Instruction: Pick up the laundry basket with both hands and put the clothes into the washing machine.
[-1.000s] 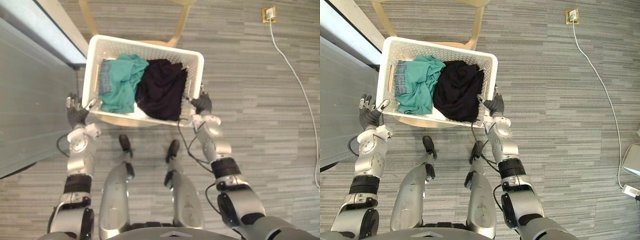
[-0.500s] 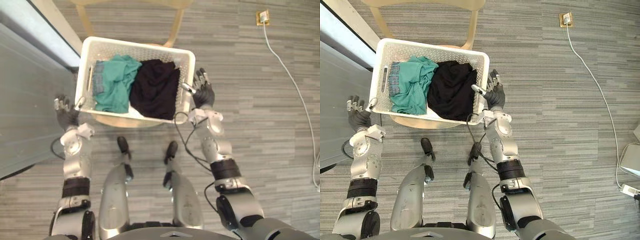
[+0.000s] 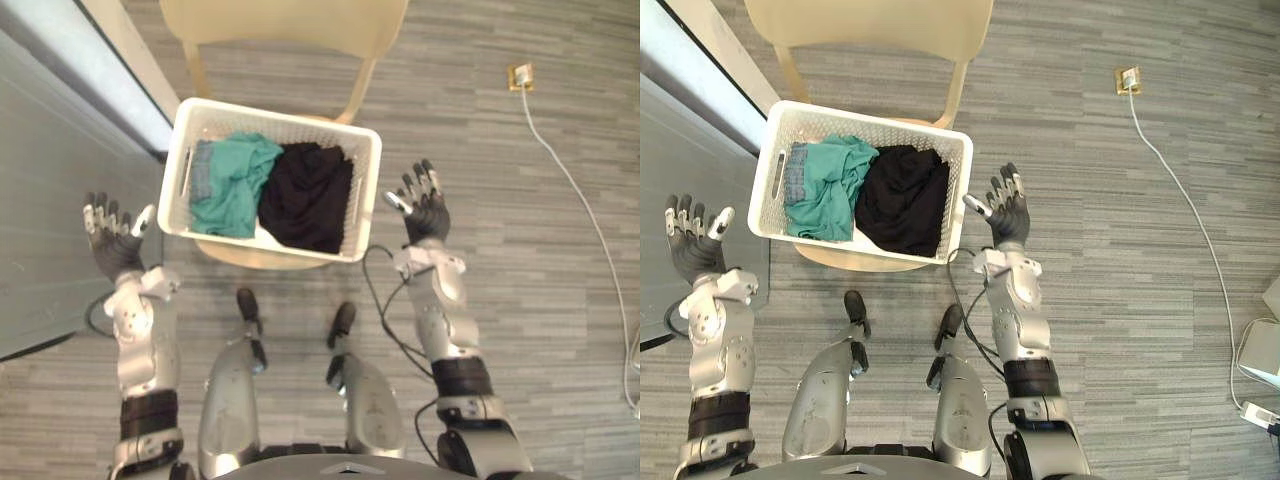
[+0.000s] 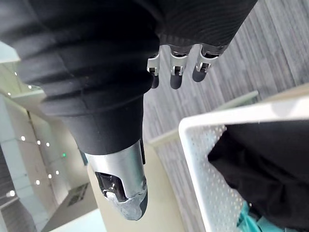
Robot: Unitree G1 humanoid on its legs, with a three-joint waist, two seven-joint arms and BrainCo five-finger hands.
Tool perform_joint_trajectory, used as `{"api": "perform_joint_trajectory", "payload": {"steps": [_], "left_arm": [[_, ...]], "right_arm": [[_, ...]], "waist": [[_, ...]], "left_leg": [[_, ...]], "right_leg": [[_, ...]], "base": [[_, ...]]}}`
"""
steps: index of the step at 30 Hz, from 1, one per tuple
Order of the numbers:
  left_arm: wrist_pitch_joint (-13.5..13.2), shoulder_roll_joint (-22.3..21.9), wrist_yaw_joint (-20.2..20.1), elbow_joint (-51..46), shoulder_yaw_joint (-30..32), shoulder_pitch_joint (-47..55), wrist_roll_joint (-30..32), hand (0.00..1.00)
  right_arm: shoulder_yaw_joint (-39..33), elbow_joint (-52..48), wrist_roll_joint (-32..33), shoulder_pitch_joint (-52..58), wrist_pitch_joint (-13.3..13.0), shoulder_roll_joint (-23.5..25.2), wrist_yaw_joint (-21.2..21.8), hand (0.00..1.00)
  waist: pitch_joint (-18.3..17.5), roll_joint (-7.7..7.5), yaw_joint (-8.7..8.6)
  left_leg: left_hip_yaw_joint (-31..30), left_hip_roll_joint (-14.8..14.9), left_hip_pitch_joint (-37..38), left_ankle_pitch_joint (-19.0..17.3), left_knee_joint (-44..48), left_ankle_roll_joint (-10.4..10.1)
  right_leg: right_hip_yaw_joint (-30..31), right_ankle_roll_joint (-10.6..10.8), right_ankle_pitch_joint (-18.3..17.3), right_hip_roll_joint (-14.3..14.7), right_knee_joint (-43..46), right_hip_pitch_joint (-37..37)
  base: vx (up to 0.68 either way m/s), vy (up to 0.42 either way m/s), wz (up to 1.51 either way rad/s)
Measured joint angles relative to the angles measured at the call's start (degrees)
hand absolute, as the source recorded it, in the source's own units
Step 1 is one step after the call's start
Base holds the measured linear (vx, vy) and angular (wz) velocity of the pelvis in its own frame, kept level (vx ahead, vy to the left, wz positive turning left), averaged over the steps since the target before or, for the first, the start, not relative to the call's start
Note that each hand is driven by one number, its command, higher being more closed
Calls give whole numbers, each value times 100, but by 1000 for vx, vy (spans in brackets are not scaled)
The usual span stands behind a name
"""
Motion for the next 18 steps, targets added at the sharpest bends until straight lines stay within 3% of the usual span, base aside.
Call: {"api": "perform_joint_trajectory", "payload": {"steps": [7, 14, 18], "left_arm": [[-3, -310, -543, 104, -93, 1069, 232, 0], [273, -407, -1117, 2040, -850, 1505, 240, 0], [442, -376, -1162, 3361, -889, 1496, 512, 0]], "right_arm": [[-910, 59, -367, 1512, -2, 303, 244, 0], [-1211, 1292, -623, 2246, 8, 617, 351, 0], [-1219, 2804, -819, 2224, 34, 631, 340, 0]], "waist": [[-705, 131, -165], [-1150, 307, -261], [-1440, 306, -244]], "left_leg": [[61, -32, 479, 20, -296, -60], [201, -54, 1187, 120, -754, -172], [312, -38, 1475, 200, -986, -230]], "right_leg": [[1, 29, -91, 24, -83, 342], [137, 39, -127, 102, -253, 819], [168, 39, -127, 156, -357, 1000]], "base": [[89, -9, -5], [28, -7, -12], [9, -10, -8]]}}
